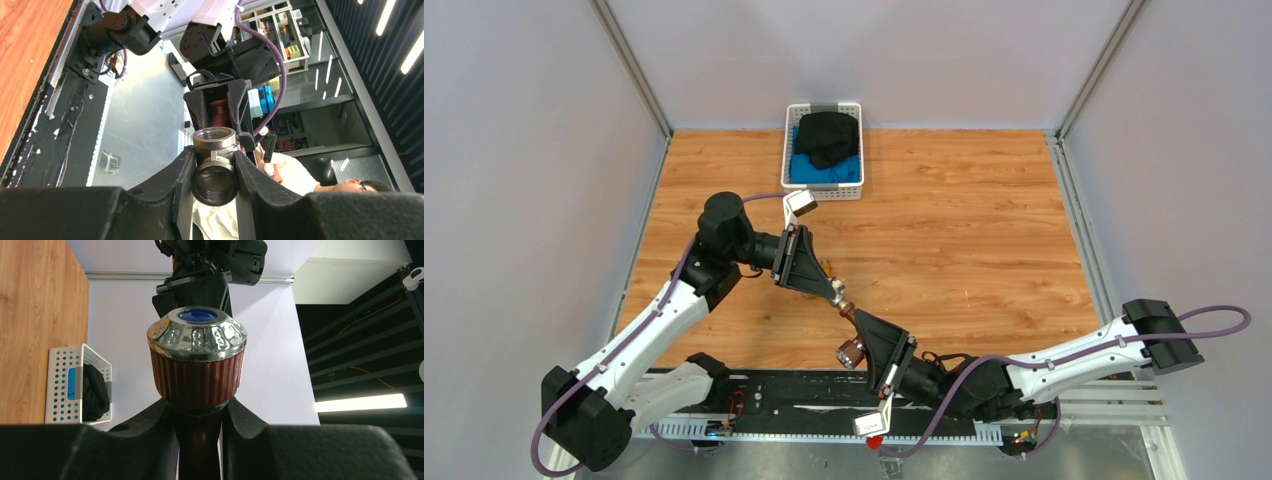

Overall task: Install the water faucets
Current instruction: Install the water faucet onto the adaptor.

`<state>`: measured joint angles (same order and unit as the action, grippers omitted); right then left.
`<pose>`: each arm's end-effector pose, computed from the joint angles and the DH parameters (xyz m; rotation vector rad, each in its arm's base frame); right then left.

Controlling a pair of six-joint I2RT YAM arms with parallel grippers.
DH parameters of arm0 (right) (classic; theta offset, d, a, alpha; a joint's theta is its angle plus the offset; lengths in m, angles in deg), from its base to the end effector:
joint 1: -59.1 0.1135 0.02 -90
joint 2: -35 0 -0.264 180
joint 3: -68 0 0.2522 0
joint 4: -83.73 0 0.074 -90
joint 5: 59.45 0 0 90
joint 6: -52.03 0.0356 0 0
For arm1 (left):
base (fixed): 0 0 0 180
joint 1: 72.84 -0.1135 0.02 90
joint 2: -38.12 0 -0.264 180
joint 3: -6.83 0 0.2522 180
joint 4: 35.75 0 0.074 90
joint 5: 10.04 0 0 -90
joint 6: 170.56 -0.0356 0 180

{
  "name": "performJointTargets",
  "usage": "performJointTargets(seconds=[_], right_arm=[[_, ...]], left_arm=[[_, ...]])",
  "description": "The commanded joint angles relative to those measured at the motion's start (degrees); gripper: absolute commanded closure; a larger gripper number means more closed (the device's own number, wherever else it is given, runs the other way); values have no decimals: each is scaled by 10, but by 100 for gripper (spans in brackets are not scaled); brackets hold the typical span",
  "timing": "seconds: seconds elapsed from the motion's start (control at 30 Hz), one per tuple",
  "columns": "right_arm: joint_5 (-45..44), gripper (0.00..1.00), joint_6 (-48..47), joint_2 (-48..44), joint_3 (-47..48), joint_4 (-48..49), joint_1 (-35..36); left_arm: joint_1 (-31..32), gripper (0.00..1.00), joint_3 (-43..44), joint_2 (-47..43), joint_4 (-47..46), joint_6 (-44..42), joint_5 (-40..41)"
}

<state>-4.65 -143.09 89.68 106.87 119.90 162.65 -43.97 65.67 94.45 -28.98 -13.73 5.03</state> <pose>-0.0285 0.2057 0.2961 -1.2723 0.2285 -0.3962 0.1661 -0.1308 0.3381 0.6225 2.1084 -2.1541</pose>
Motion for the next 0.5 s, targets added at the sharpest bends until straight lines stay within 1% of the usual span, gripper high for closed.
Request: performJointTargets(seconds=[0.0, 0.47], right_arm=[[28, 100, -17, 9, 20, 65, -4], [38, 100, -27, 16, 29, 64, -4]], left_arm=[[24, 100, -18, -1, 13, -6, -22], [24, 100, -24, -1, 13, -9, -25]])
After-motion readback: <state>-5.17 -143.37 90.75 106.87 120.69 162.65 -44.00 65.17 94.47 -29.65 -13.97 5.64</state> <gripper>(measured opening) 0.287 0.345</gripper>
